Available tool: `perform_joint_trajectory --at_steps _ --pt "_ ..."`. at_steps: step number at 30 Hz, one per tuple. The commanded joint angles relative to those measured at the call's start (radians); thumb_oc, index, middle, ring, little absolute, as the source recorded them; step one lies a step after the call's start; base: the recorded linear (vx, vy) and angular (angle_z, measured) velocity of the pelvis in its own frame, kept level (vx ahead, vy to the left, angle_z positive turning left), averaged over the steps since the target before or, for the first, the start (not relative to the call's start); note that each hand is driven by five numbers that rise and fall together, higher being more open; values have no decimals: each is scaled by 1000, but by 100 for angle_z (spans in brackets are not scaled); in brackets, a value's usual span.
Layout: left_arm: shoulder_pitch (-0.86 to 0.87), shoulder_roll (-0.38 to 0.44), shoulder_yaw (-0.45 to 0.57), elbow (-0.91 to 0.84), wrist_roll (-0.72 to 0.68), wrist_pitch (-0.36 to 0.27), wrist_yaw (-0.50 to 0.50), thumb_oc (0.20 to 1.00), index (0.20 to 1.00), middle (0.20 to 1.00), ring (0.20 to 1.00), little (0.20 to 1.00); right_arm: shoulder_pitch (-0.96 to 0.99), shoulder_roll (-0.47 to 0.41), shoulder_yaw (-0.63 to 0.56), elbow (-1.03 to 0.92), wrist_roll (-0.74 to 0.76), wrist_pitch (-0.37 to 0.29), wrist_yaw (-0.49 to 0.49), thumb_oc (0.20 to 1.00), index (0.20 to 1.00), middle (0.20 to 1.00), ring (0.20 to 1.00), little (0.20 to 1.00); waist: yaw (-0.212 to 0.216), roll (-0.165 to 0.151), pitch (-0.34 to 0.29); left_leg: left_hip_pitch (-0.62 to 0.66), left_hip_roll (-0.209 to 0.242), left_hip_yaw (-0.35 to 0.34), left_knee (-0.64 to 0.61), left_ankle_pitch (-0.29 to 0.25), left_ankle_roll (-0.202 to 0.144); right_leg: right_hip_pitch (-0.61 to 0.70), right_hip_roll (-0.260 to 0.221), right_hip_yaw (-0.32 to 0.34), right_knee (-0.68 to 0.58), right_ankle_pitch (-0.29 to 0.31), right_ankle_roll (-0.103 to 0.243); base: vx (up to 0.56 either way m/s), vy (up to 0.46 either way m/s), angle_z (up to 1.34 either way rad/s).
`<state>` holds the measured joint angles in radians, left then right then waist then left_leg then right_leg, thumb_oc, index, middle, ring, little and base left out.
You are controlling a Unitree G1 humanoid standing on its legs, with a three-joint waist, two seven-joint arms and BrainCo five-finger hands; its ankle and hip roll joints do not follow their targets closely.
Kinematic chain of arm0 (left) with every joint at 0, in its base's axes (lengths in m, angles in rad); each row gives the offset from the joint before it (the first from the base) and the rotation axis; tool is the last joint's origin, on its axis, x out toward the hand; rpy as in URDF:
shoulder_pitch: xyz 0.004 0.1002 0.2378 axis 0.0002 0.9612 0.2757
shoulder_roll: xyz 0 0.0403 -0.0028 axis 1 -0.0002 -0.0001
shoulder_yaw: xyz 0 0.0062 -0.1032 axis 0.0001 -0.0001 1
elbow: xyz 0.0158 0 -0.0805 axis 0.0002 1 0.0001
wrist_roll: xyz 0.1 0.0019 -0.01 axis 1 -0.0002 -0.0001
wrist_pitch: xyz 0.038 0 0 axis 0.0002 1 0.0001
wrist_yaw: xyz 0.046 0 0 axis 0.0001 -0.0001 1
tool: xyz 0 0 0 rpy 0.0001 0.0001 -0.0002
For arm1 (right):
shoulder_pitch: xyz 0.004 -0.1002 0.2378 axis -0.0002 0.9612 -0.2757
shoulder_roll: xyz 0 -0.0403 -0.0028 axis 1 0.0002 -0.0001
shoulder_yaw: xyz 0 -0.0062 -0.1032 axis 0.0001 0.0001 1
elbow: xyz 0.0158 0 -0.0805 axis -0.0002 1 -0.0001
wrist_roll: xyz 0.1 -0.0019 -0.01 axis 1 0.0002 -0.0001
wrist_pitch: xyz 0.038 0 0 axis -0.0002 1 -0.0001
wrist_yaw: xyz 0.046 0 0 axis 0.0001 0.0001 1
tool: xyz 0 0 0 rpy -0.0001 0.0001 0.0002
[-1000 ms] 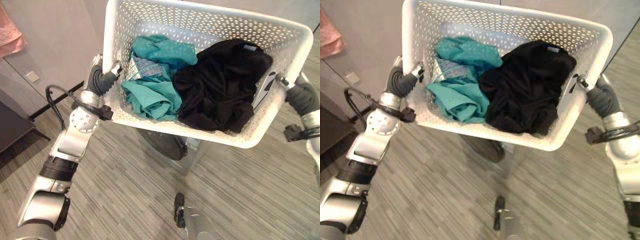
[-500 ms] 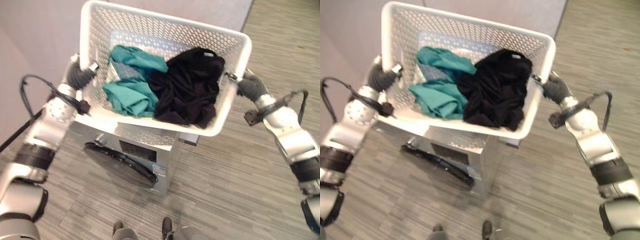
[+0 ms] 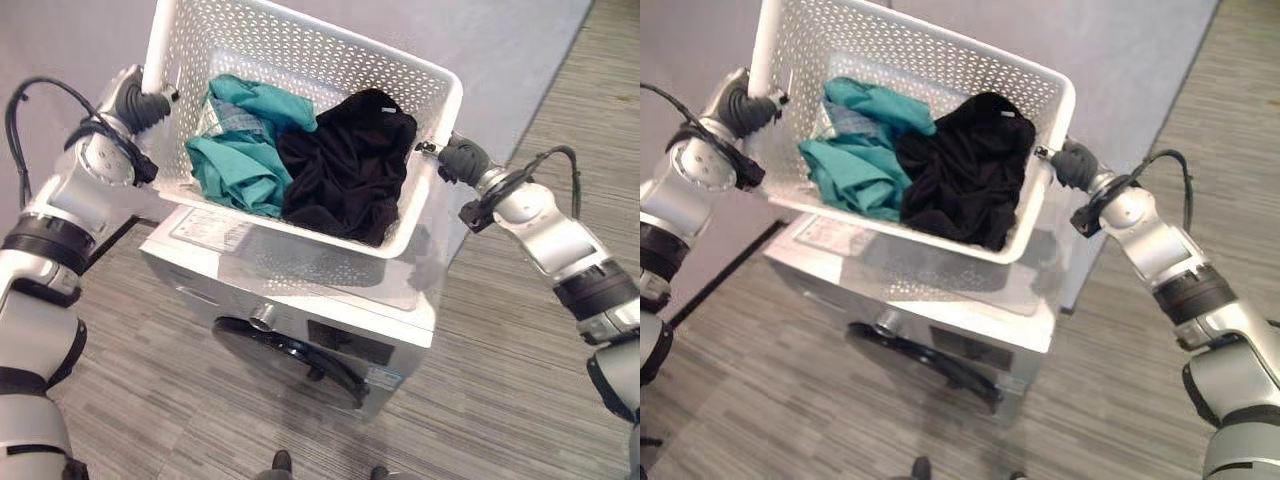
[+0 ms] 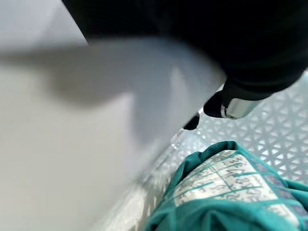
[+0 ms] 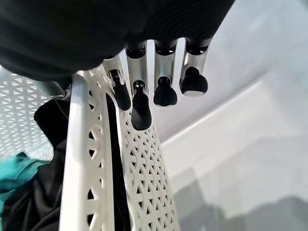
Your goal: Grab the laundry basket,head to the washer,open it,put in the laundry and shut it.
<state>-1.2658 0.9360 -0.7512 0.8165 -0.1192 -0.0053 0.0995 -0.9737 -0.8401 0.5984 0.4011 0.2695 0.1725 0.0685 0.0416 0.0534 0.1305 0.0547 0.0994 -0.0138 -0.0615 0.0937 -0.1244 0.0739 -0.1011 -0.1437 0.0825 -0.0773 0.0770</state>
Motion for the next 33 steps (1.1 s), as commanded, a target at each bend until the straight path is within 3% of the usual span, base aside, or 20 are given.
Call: perform_joint_trajectory --at_steps 1,6,11,15,16,17,20,25,26,27,28,29,30,31,33 --pt "-148 19 -106 266 11 31 -60 200 200 200 200 200 -71 3 122 181 -19 11 76 200 200 200 200 200 21 -28 -46 24 79 22 49 -87 -10 -28 -92 -63 -35 38 59 46 66 6" --pt "-176 -120 -149 442 8 38 -90 200 200 200 200 200 -182 94 170 392 -32 -2 48 200 200 200 200 200 2 -39 -48 24 85 23 14 -71 -13 -29 -88 -64 -50 47 66 18 23 3" --pt "-186 -150 -170 495 47 48 -107 200 200 200 200 200 -225 58 185 443 -32 8 63 200 200 200 200 200 -19 -46 -48 22 90 25 -11 -58 -18 -36 -86 -69 -52 50 69 14 19 4" --pt "-168 -127 -179 487 72 44 -124 200 200 200 200 200 -240 -30 200 409 -19 6 93 200 200 200 200 200 -38 -53 -50 20 91 31 -19 -57 -18 -46 -86 -66 -53 56 74 20 26 0" --pt "-157 -97 -191 459 83 32 -142 200 200 200 200 200 -225 -100 204 350 -11 4 115 200 200 200 200 200 -48 -56 -47 21 92 37 -22 -60 -18 -51 -86 -64 -49 56 76 26 28 -3" --pt "-157 -97 -191 459 83 32 -142 200 200 200 200 200 -224 -100 204 350 -11 4 115 200 200 200 200 200 -47 -56 -47 21 92 37 -22 -60 -18 -51 -86 -64 -49 56 76 30 32 -3" --pt "-118 -43 -190 438 117 28 -163 200 200 200 200 200 -142 -222 166 211 -10 -11 149 200 200 200 200 200 -65 -61 -44 25 96 47 -26 -65 -17 -58 -86 -61 -48 58 81 11 13 -1" --pt "-75 2 -213 400 150 17 -218 200 200 200 200 200 -73 -259 156 144 0 -23 187 200 200 200 200 200 -63 -61 -38 36 95 66 -25 -77 -12 -63 -89 -52 -46 61 88 19 23 -6" --pt "-71 9 -222 403 165 17 -223 200 200 200 200 200 -75 -266 162 143 -3 -20 195 260 260 260 260 260 -62 -62 -37 38 95 69 -25 -78 -11 -63 -90 -53 -48 62 89 19 30 -12" --pt "-71 9 -222 403 165 17 -223 250 250 250 250 250 -76 -266 163 144 -3 -20 196 307 307 307 307 307 -62 -62 -37 38 95 69 -25 -78 -11 -63 -90 -53 -48 62 89 11 23 -8" --pt "-67 8 -231 420 184 18 -227 442 442 442 442 442 -83 -262 177 163 -4 -24 201 442 442 442 442 442 -60 -62 -34 39 94 72 -25 -79 -10 -64 -91 -52 -51 66 92 7 12 -3" --pt "-67 8 -231 420 184 18 -227 470 470 470 470 470 -84 -262 178 164 -4 -24 201 445 445 445 445 445 -60 -62 -34 40 93 72 -25 -79 -10 -64 -91 -51 -51 66 92 0 0 0" --pt "-59 6 -231 432 193 21 -229 1000 1000 1000 1000 1000 -90 -249 187 181 -4 -26 202 529 529 529 529 529 -58 -62 -33 40 92 74 -25 -81 -9 -64 -92 -49 -53 67 93 4 9 -4" --pt "-52 4 -229 438 197 22 -231 1000 1000 1000 1000 1000 -100 -239 196 194 -7 -27 204 1000 1000 1000 1000 1000 -57 -62 -31 40 91 74 -25 -82 -8 -65 -93 -48 -54 68 93 5 13 -5" --pt "-45 -4 -223 457 210 33 -227 1000 1000 1000 1000 1000 -112 -211 208 234 -20 -23 200 1000 1000 1000 1000 1000 -51 -62 -27 37 89 73 -23 -82 -7 -66 -95 -49 -55 69 94 2 13 -7"
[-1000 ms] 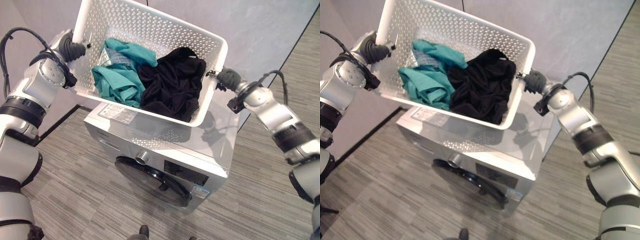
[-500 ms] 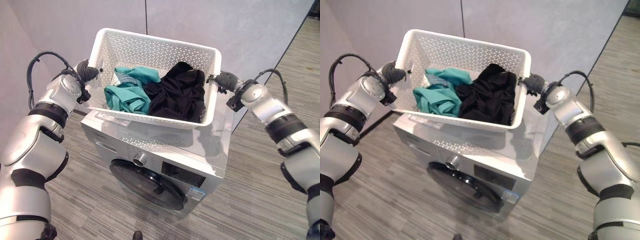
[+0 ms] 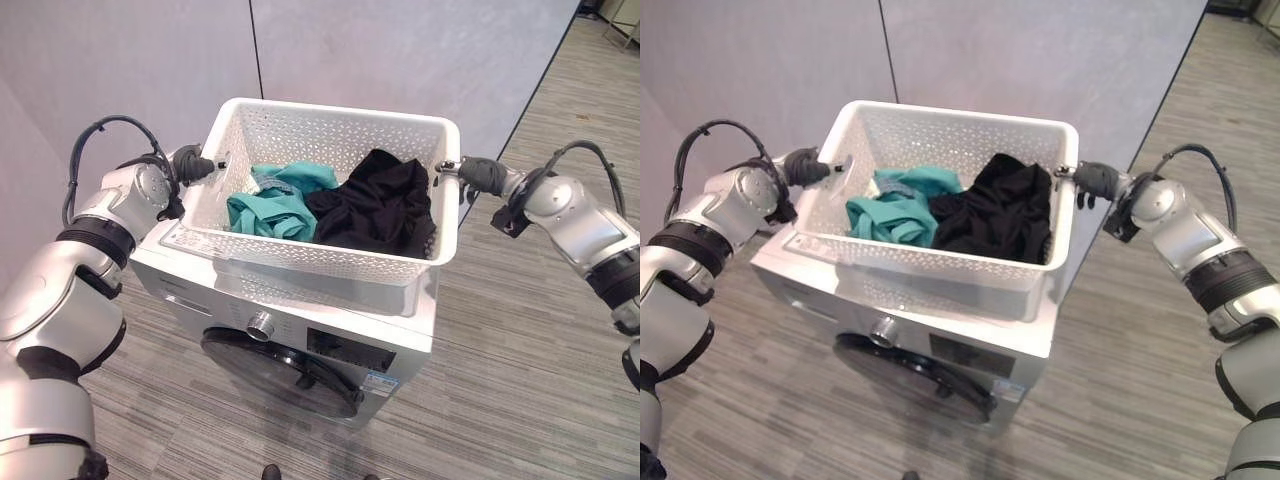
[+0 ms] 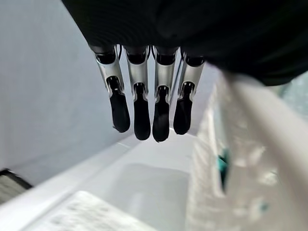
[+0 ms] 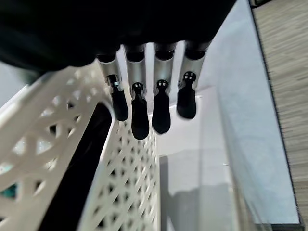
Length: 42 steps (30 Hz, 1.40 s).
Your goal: Grab the laundry basket,head to the washer,open it,put in the laundry and shut it.
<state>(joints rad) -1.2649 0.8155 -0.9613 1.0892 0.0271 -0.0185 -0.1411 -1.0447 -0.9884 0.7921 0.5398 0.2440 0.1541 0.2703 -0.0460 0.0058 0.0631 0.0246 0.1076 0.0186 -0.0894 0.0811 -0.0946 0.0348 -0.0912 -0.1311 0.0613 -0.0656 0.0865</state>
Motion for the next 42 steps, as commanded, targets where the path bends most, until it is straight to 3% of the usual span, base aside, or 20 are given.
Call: perform_joint_trajectory --at_steps 1,6,9,11,14,17,21,24,27,30,31,32,33,36,37,40,41,42 --pt "-49 110 -13 201 70 48 21 1000 1000 1000 1000 1000 -47 -43 16 118 1 -4 -5 1000 1000 1000 1000 1000 37 -14 42 66 80 40 5 -69 -36 -27 -106 -60 -36 59 84 0 17 -15" --pt "-103 83 -17 291 85 65 70 1000 1000 1000 1000 1000 -126 56 24 259 -13 0 -49 1000 1000 1000 1000 1000 36 -13 47 57 73 41 8 -70 -33 -29 -109 -58 -47 65 86 -1 7 -7" --pt "-183 75 21 332 24 73 166 1000 1000 1000 1000 1000 -192 109 21 396 15 -4 -103 1000 1000 1000 1000 1000 40 -12 43 56 64 40 6 -74 -30 -26 -114 -55 -60 73 89 0 0 0" --pt "-183 76 22 332 24 73 167 1000 1000 1000 1000 1000 -194 110 22 398 16 -5 -103 1000 1000 1000 1000 1000 40 -12 44 56 63 40 6 -74 -30 -25 -114 -55 -60 73 89 0 0 0" --pt "-210 88 105 299 -67 61 273 1000 1000 1000 1000 1000 -264 124 -31 529 89 -29 -181 1000 1000 1000 1000 1000 50 -12 38 60 56 41 3 -82 -27 -19 -120 -55 -68 77 92 0 0 0" --pt "-200 139 200 239 -154 41 353 1000 1000 1000 1000 1000 -279 75 -95 584 136 -54 -231 1000 1000 1000 1000 1000 60 -12 30 61 51 34 4 -88 -26 -13 -123 -60 -72 75 93 34 -9 2" --pt "-68 284 390 33 -201 15 442 1000 1000 1000 1000 1000 -143 -83 -249 562 143 -72 -260 1000 1000 1000 1000 1000 76 -15 13 67 45 25 4 -100 -25 7 -126 -69 -85 71 94 55 -19 4" --pt "189 427 591 -79 -167 17 459 1000 1000 1000 1000 1000 103 -188 -452 450 108 -89 -279 1000 1000 1000 1000 1000 79 -17 8 69 40 25 5 -100 -22 14 -130 -71 -94 76 95 45 -15 6" --pt "684 468 967 -181 -145 30 435 1000 1000 1000 1000 1000 521 -192 -792 248 50 -95 -301 1000 1000 1000 1000 1000 85 -9 -2 78 40 25 5 -114 -20 25 -131 -72 -102 69 96 48 -13 -5" --pt "1033 376 1209 -181 -112 48 409 1000 1000 1000 1000 1000 810 -100 -996 122 -16 -105 -304 1000 1000 1000 1000 1000 81 1 7 83 39 26 7 -121 -17 27 -134 -67 -104 68 95 7 -12 -8" --pt "1168 281 1300 -165 -90 65 409 1000 1000 1000 1000 1000 946 -17 -1074 52 -58 -104 -309 1000 1000 1000 1000 1000 76 5 18 82 38 28 8 -122 -16 25 -135 -64 -107 69 92 0 0 0" --pt "1183 277 1311 -175 -87 66 408 1000 1000 1000 1000 1000 960 -13 -1082 38 -62 -100 -308 1000 1000 1000 1000 1000 75 6 15 83 38 28 8 -123 -16 26 -135 -64 -107 69 92 0 0 0" --pt "1239 213 1342 -173 -79 75 408 1000 1000 1000 1000 1000 1030 45 -1111 -15 -86 -97 -309 1000 1000 1000 1000 1000 70 6 18 83 38 30 8 -125 -15 26 -135 -62 -110 70 91 0 0 0" --pt "1318 10 1328 -102 -84 73 389 1000 1000 1000 1000 1000 1151 242 -1107 -95 -82 -107 -300 1000 1000 1000 1000 1000 58 7 32 85 40 35 12 -133 -12 25 -132 -52 -119 68 84 -17 -19 1" --pt "1299 -122 1279 86 -134 63 356 1000 1000 1000 1000 1000 1179 356 -1034 -60 -49 -118 -273 1000 1000 1000 1000 1000 49 2 40 79 39 39 12 -124 -12 14 -130 -43 -124 77 79 -46 -37 -16" --pt "1278 -232 1229 201 -164 52 326 1000 1000 1000 1000 1000 1169 425 -939 13 -64 -121 -260 1000 1000 1000 1000 1000 47 -2 42 76 42 48 14 -121 -12 5 -127 -33 -129 82 74 -22 -31 -19" --pt "1266 -336 1190 260 -192 47 307 1000 1000 1000 1000 1000 1153 489 -851 111 -86 -115 -248 1000 1000 1000 1000 1000 46 -7 41 75 44 56 14 -118 -14 1 -121 -25 -135 86 72 -9 -42 -17" --pt "1266 -336 1191 261 -193 46 307 1000 1000 1000 1000 1000 1149 489 -849 116 -85 -118 -248 1000 1000 1000 1000 1000 46 -7 42 75 45 56 14 -118 -14 1 -121 -24 -135 86 71 1 -54 -22"
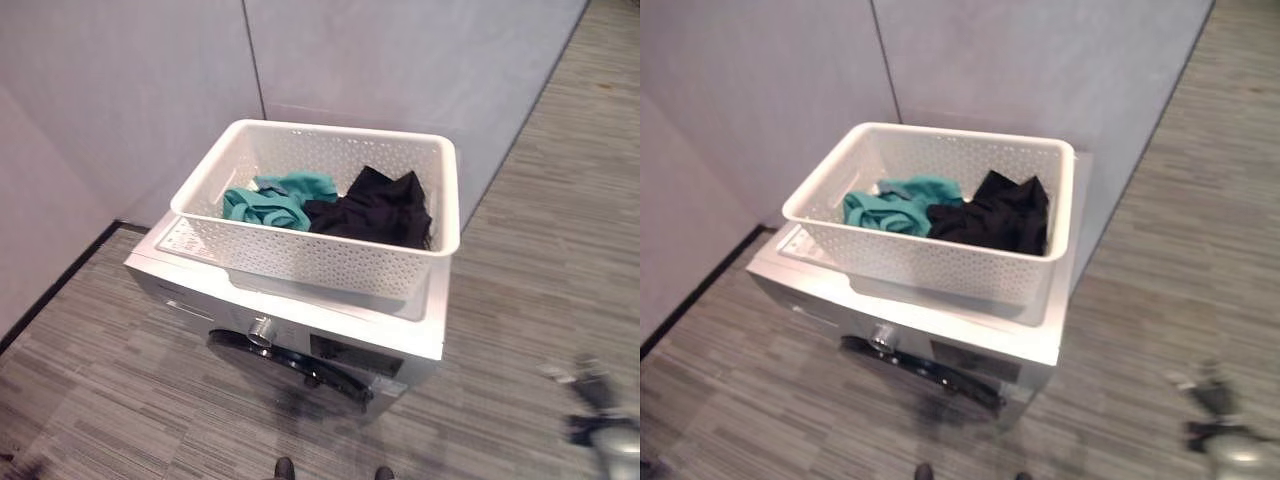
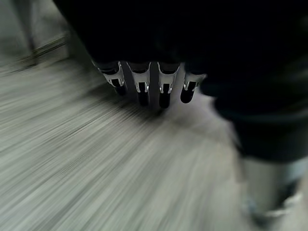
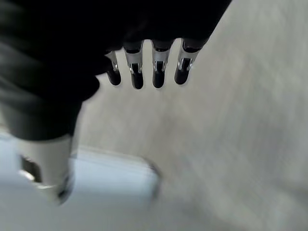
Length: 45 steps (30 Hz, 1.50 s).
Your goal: Grab the laundry basket,head to the washer,open it,put in the laundry and shut it.
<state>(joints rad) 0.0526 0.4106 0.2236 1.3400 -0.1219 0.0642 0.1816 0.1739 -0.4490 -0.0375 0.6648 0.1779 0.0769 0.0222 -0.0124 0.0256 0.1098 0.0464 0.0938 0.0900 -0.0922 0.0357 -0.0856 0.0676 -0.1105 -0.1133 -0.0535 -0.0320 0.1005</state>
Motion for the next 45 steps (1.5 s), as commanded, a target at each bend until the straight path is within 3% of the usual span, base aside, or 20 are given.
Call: perform_joint_trajectory --at_steps 1,5,10,20,24,25,27,29,32,33,35,37,38,40,41,42,43,45 --pt "-60 22 -21 36 -55 -42 -22 1000 1000 1000 1000 1000 -81 -7 37 65 -25 -42 7 1000 1000 1000 1000 1000 13 -29 -7 53 61 -13 16 -70 -25 -34 -99 -40 -22 53 56 22 -42 -23" --pt "-77 -116 -149 38 -48 -65 -28 1000 1000 1000 1000 1000 -144 109 210 319 -96 -32 3 1000 1000 1000 1000 1000 28 -36 -17 48 72 -19 14 -60 -31 -32 -87 -46 -31 51 48 27 -78 -4" --pt "-107 -211 -319 50 27 -62 -22 1000 1000 1000 1000 1000 -214 235 352 543 -131 -25 -2 1000 1000 1000 1000 1000 39 -29 -20 35 88 -28 13 -45 -38 -37 -66 -46 -34 37 38 18 -93 0" --pt "-147 -261 -454 -8 46 -74 -25 1000 1000 1000 1000 1000 -297 257 466 622 -228 -19 -48 1000 1000 1000 1000 1000 45 19 20 -31 131 -56 37 1 -63 -66 -19 -30 -34 3 11 -67 -91 2" --pt "-179 -271 -480 -35 35 -88 -4 1000 1000 1000 1000 1000 -355 239 499 593 -231 -31 -71 1000 1000 1000 1000 1000 51 30 58 -97 150 -81 32 70 -80 -98 -4 -45 -34 -10 5 -227 -73 9" --pt "-209 -273 -488 -29 36 -87 6 1000 1000 1000 1000 1000 -375 230 508 552 -210 -40 -75 1000 1000 1000 1000 1000 38 14 75 -140 142 -28 62 66 -71 -121 -21 -67 -34 -5 5 -370 -70 33" --pt "-229 -280 -500 -28 44 -86 10 1000 1000 1000 1000 1000 -389 222 527 508 -200 -46 -76 1000 1000 1000 1000 1000 21 -3 82 -147 131 44 152 9 -54 -145 -40 -92 -34 9 -1 -276 -61 47" --pt "-234 -285 -507 -30 49 -87 8 1000 1000 1000 1000 1000 -401 216 539 474 -197 -49 -74 1000 1000 1000 1000 1000 12 -10 84 -141 128 70 210 -17 -49 -155 -48 -105 -34 21 -7 -181 -41 56" --pt "-238 -285 -516 -42 69 -86 14 1000 1000 1000 1000 1000 -399 189 574 340 -218 -53 -68 1000 1000 1000 1000 1000 -11 -22 85 -110 120 69 393 -72 -39 -165 -62 -141 -34 47 -23 -186 2 71" --pt "-234 -282 -517 -46 77 -89 16 1000 1000 1000 1000 1000 -401 174 580 297 -236 -56 -73 1000 1000 1000 1000 1000 -19 -22 82 -81 110 66 399 -88 -40 -168 -70 -159 -34 58 -20 -119 90 88" --pt "-230 -289 -538 -66 126 -73 24 1000 1000 1000 1000 1000 -403 129 580 149 -284 -54 -81 1000 1000 1000 1000 1000 -52 -7 55 38 94 115 274 -156 -29 -186 -93 -203 -34 95 5 -89 197 64" --pt "-226 -288 -546 -71 146 -72 18 1000 1000 1000 1000 1000 -405 112 570 106 -296 -52 -81 1000 1000 1000 1000 1000 -57 -6 49 51 79 126 240 -174 -22 -193 -107 -206 -34 113 16 -84 249 77" --pt "-229 -281 -564 -87 183 -72 11 1000 1000 1000 1000 1000 -415 78 554 24 -324 -56 -86 1000 1000 1000 1000 1000 -62 -9 46 62 48 126 196 -207 -8 -209 -140 -211 -34 144 34 -98 270 64" --pt "-230 -273 -567 -100 190 -72 5 1000 1000 1000 1000 1000 -416 63 535 -14 -324 -55 -85 1000 1000 1000 1000 1000 -59 -15 50 57 29 121 191 -217 2 -218 -162 -216 -33 163 47 -129 286 35" --pt "-221 -267 -577 -120 204 -77 -11 1000 1000 1000 1000 1000 -424 26 513 -98 -344 -56 -83 1000 1000 1000 1000 1000 -53 -23 57 52 -14 112 175 -240 28 -231 -198 -222 -31 187 66 -137 297 24" --pt "-221 -267 -578 -120 204 -77 -11 1000 1000 1000 1000 1000 -423 26 512 -100 -345 -55 -82 1000 1000 1000 1000 1000 -52 -23 57 53 -15 112 174 -239 29 -231 -199 -222 -31 187 67 -212 462 26" --pt "-202 -260 -583 -112 239 -80 -33 1000 1000 1000 1000 1000 -441 7 479 -135 -372 -55 -78 1000 1000 1000 1000 1000 -40 -30 64 72 -57 121 120 -236 54 -246 -240 -239 -27 201 89 -126 266 15" --pt "-192 -254 -587 -108 258 -79 -41 1000 1000 1000 1000 1000 -450 7 476 -129 -374 -55 -78 1000 1000 1000 1000 1000 -34 -31 64 83 -66 124 103 -230 61 -245 -246 -240 -24 202 92 -104 209 8"
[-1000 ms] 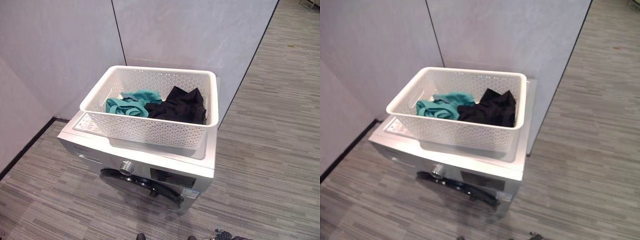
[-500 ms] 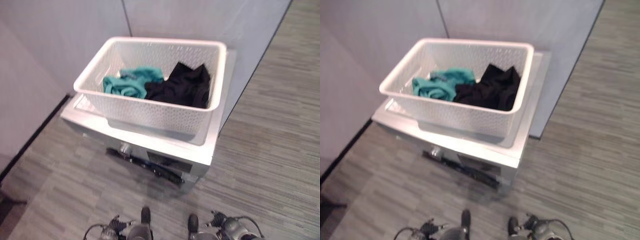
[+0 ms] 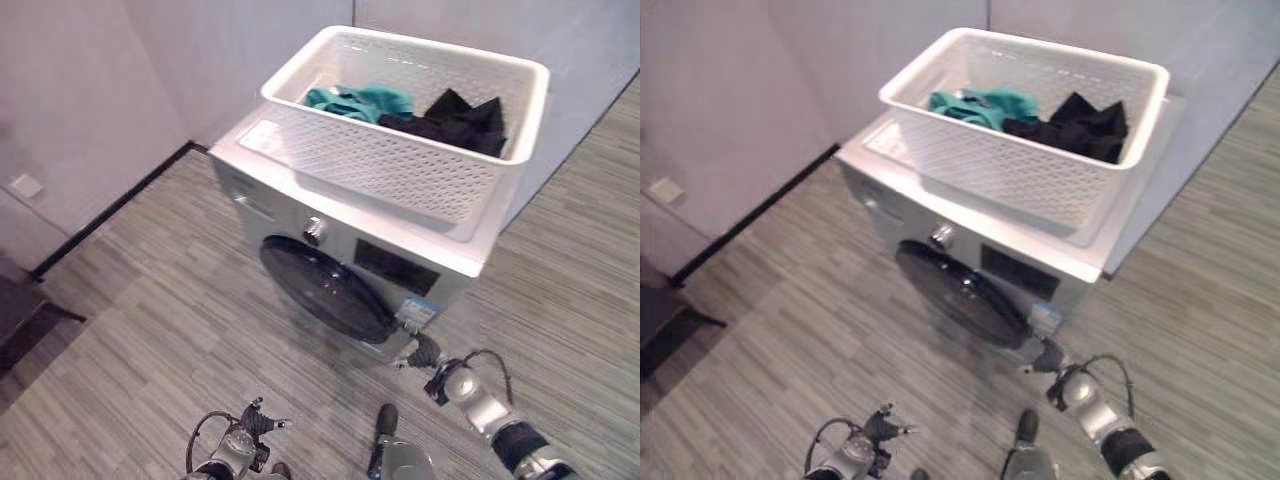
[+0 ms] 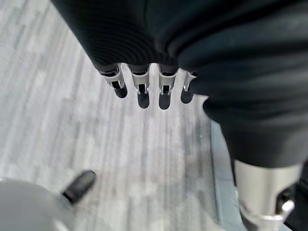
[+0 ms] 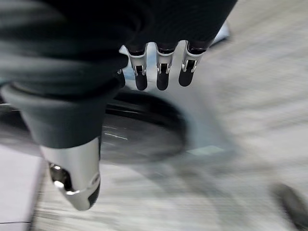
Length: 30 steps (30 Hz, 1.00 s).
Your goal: Grab the laundry basket,head to the washer,open it,put in the laundry and shut it.
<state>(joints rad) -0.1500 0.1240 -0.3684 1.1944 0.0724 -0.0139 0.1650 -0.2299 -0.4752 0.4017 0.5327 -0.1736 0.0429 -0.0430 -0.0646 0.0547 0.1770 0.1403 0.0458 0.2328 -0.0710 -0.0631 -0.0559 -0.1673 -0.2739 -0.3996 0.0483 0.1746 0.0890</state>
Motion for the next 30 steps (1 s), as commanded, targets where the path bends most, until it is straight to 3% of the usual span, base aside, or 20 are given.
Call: perform_joint_trajectory --at_steps 1,4,5,7,11,16,21,26,30 --pt "16 40 3 49 83 4 -27 1000 1000 1000 1000 1000 -62 38 32 12 -16 -20 -15 1000 1000 1000 1000 1000 23 -60 0 -6 -18 -13 69 -121 32 -12 -90 42 -121 1 110 -107 128 -2" --pt "24 63 14 73 102 12 -26 1000 1000 1000 1000 1000 -104 53 33 30 0 -28 -23 1000 1000 1000 1000 1000 37 -48 2 -11 -13 -21 48 -95 46 -5 -103 69 -49 -21 107 -148 93 -21" --pt "38 83 45 80 91 12 -19 1000 1000 1000 1000 1000 -108 47 27 9 5 -34 -23 1000 1000 1000 1000 1000 54 -55 -3 -21 -24 -36 46 -88 55 22 -83 144 1 -56 99 -57 32 -34" --pt "50 86 57 84 84 11 -17 1000 1000 1000 1000 1000 -120 50 24 20 7 -38 -29 1000 1000 1000 1000 1000 66 -59 -9 -19 -25 -30 44 -90 58 33 -94 146 -3 -40 111 -16 17 -19" --pt "92 98 195 113 -29 5 -8 1000 1000 1000 1000 1000 -108 59 18 22 1 -45 -32 1000 1000 1000 1000 1000 114 -98 -45 -11 -47 -45 29 -91 47 75 -126 97 -54 3 128 68 -57 -24" --pt "115 99 219 113 -39 1 -4 1000 1000 1000 1000 1000 -101 27 -6 48 -43 -38 -48 1000 1000 1000 1000 1000 132 -123 -63 -33 -45 -87 12 -68 25 107 -144 31 -96 17 135 45 -78 33" --pt "111 103 208 106 -42 -3 -1 1000 1000 1000 1000 1000 -126 25 -16 80 -23 -36 -60 1000 1000 1000 1000 1000 139 -124 -54 -62 -40 -107 3 -47 16 102 -142 17 -112 19 136 -30 -44 29" --pt "60 110 184 58 -113 -31 24 1000 1000 1000 1000 1000 -223 50 -2 170 57 -48 -97 1000 1000 1000 1000 1000 171 -118 -6 -198 -31 -157 5 6 -7 34 -142 13 -121 15 129 -160 -46 32" --pt "23 105 171 -3 -208 -60 39 1000 1000 1000 1000 1000 -339 44 23 235 95 -64 -133 1000 1000 1000 1000 1000 196 -94 55 -306 -29 -194 27 43 -13 -33 -138 21 -116 20 121 -177 -43 33"
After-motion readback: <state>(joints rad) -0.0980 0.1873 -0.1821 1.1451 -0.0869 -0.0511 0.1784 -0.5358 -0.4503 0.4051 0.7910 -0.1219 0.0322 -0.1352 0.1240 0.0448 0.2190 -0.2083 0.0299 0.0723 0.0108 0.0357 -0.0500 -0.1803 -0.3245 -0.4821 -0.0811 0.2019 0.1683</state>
